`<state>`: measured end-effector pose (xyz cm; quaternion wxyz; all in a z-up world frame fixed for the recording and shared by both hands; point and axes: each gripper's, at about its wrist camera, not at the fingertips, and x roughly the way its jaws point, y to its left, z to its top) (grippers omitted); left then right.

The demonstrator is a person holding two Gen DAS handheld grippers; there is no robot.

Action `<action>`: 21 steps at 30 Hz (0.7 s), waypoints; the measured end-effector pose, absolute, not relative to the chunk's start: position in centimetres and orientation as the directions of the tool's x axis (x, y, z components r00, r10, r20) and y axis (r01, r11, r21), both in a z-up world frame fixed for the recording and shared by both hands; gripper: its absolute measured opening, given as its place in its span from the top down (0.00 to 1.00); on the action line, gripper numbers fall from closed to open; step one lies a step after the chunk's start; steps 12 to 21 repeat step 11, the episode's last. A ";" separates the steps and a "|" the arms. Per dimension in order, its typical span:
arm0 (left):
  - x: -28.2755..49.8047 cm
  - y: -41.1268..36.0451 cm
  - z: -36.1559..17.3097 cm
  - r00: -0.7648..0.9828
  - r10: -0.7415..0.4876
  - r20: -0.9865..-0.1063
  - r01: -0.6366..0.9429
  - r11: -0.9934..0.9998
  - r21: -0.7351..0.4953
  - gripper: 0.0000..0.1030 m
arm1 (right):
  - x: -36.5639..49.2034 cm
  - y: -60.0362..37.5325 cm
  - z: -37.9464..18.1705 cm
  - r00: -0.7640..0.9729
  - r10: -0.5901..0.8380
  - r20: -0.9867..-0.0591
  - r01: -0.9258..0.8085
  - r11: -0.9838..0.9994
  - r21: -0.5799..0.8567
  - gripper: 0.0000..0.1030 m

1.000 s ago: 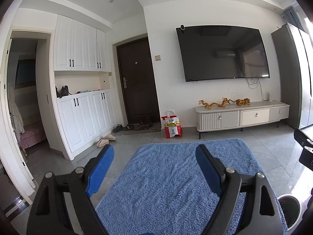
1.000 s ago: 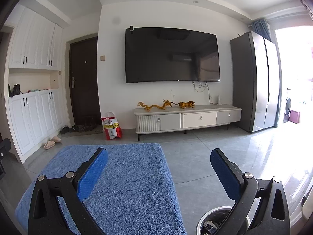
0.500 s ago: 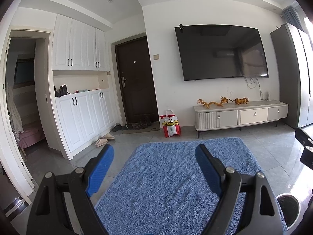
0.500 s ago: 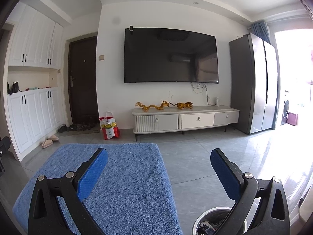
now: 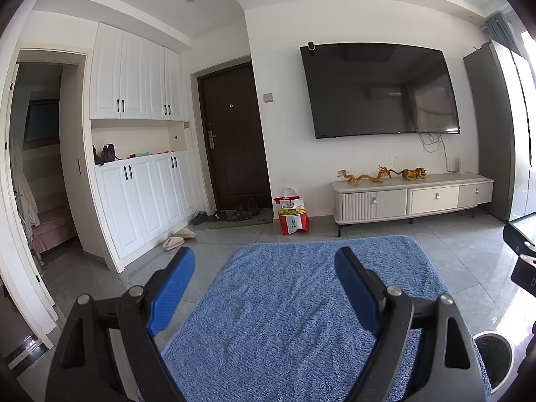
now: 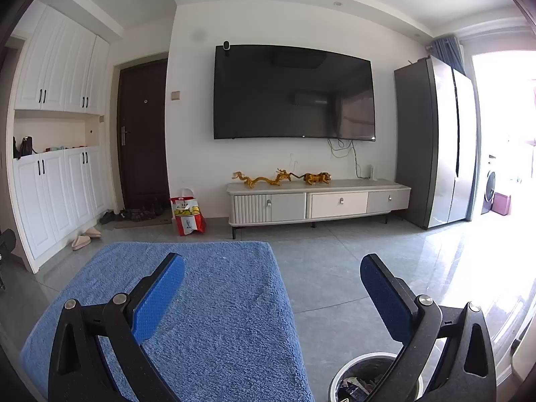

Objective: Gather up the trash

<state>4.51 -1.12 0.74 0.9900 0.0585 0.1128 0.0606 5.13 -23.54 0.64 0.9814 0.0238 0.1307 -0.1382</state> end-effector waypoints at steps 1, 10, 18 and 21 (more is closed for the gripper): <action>4.5 -1.1 0.8 0.967 0.133 -0.217 -0.106 0.986 0.129 0.17 | 5.1 -23.6 0.7 0.928 -0.264 -0.263 0.277 0.961 0.011 0.00; 4.4 -1.2 0.9 0.967 0.124 -0.223 -0.097 0.987 0.128 0.17 | 4.7 -23.8 0.9 0.929 -0.270 -0.252 0.282 0.959 0.012 0.00; 4.3 -1.2 0.9 0.967 0.123 -0.223 -0.096 0.987 0.128 0.17 | 4.7 -23.8 0.9 0.929 -0.271 -0.251 0.283 0.959 0.013 0.00; 4.3 -1.2 0.9 0.967 0.123 -0.223 -0.096 0.987 0.128 0.17 | 4.7 -23.8 0.9 0.929 -0.271 -0.251 0.283 0.959 0.013 0.00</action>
